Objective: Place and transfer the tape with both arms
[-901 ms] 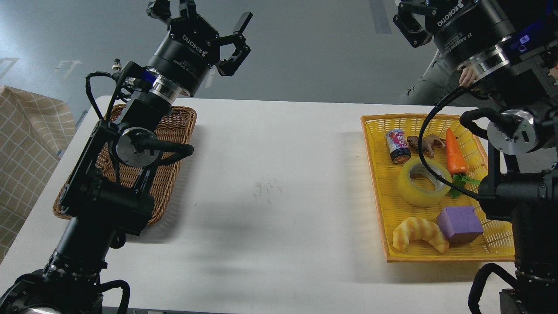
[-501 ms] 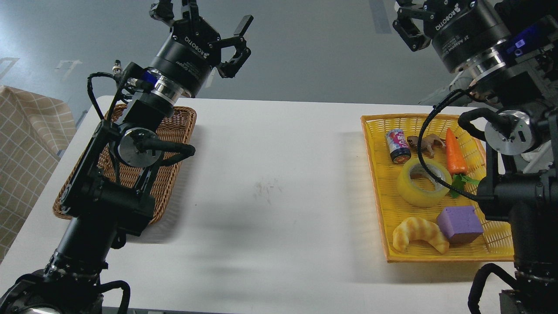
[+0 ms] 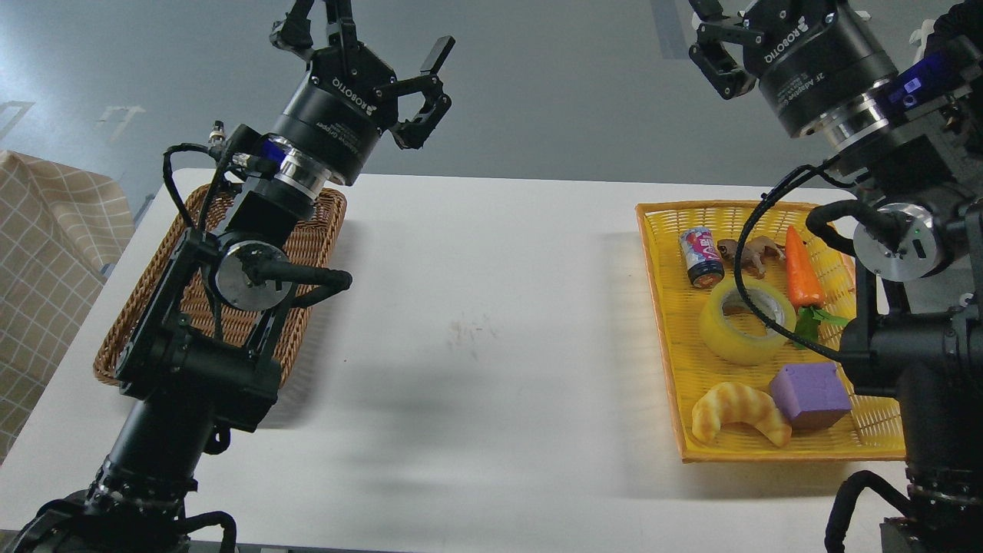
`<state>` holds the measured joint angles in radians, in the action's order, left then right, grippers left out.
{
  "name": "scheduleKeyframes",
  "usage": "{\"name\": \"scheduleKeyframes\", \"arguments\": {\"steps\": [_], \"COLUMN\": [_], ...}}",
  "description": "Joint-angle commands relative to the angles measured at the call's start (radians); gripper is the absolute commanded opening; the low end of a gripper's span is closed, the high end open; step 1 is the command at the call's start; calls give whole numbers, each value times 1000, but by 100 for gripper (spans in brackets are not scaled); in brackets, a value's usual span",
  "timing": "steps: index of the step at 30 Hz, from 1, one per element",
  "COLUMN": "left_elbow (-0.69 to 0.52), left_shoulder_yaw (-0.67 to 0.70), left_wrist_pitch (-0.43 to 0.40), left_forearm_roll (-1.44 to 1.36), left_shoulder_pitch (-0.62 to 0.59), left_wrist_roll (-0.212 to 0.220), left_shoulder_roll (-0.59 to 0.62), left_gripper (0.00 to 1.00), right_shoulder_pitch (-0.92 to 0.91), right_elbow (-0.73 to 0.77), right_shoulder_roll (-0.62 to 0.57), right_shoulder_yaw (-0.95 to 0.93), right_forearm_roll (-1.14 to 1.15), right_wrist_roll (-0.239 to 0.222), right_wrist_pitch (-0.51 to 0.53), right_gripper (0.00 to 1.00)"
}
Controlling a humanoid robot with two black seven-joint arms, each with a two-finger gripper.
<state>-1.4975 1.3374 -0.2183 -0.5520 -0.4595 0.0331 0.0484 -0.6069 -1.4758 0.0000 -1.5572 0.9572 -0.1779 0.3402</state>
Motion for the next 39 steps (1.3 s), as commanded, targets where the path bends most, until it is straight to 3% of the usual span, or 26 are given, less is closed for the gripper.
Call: {"name": "scheduleKeyframes", "arguments": {"steps": [1,39], "left_elbow": [2,-10], "left_shoulder_yaw": [-1,9], "left_wrist_pitch": [2,11], "left_forearm_roll": [0,1], "left_shoulder_pitch": [4,4], "left_wrist_roll": [1,-1], "left_shoulder_roll": [-5,5], "left_gripper": [98,98], "right_shoulder_pitch": [1,21], "right_elbow": [-12,-57], "right_shoulder_roll": [0,0], "right_shoulder_yaw": [0,36], "right_forearm_roll": [0,5], "right_wrist_roll": [0,-2], "right_wrist_pitch": [-1,20], "right_gripper": [100,100]}}
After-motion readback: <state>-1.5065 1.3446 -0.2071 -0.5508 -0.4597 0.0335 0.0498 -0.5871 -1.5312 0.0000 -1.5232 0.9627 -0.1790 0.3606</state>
